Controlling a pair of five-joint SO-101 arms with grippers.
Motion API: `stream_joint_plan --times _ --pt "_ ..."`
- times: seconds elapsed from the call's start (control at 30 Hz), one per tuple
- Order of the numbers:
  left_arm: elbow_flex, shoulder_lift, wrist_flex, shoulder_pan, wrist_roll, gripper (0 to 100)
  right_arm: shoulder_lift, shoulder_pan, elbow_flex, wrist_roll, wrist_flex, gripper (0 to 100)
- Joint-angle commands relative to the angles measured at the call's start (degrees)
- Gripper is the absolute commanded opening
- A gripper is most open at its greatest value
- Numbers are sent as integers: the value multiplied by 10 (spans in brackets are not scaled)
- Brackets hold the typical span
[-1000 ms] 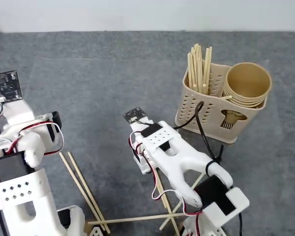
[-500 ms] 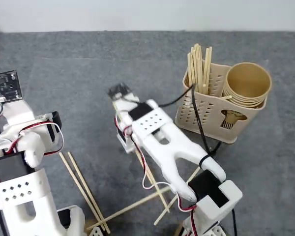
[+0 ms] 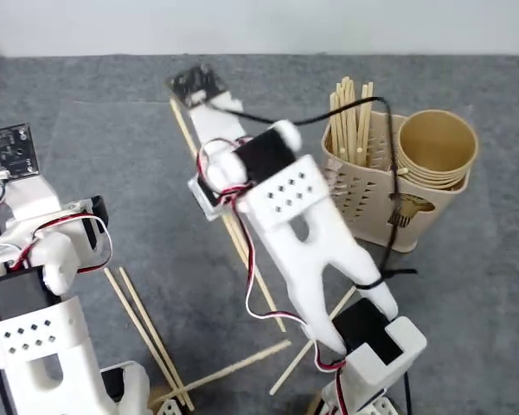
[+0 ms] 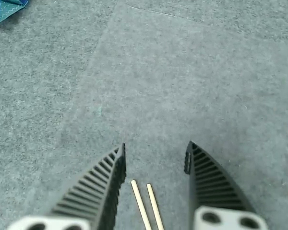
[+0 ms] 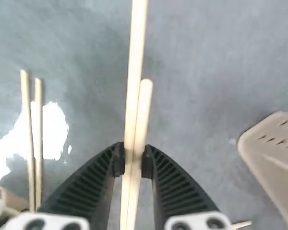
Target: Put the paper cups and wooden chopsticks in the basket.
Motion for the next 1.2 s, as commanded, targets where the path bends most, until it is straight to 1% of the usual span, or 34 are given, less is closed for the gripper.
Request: stream_joint_plan --times 0.0,0.13,0.3,0.4,0.57,0.7,0.87,1.03,1.17 --pt "-2 -12 -11 -3 -4 199 -12 9 -145 19 36 8" --pt "-2 -12 -11 -3 -4 199 -57 40 -198 61 34 8" --pt "-2 -12 -12 -3 -4 199 -116 109 -226 91 29 8" --pt "-2 -12 -12 -2 -3 199 -146 156 -235 112 8 8" --pt "-2 -12 -12 -2 -3 199 -170 237 -232 122 -59 8" --pt "-2 -12 -12 -2 -2 199 -168 283 -230 119 -111 8" --pt "-3 -12 -12 -1 -2 199 -169 309 -185 118 -211 8" --pt "-3 -12 -12 -2 -2 199 -174 328 -105 115 -311 8" --pt "-3 -12 -12 -2 -2 199 -175 341 -31 91 -366 8"
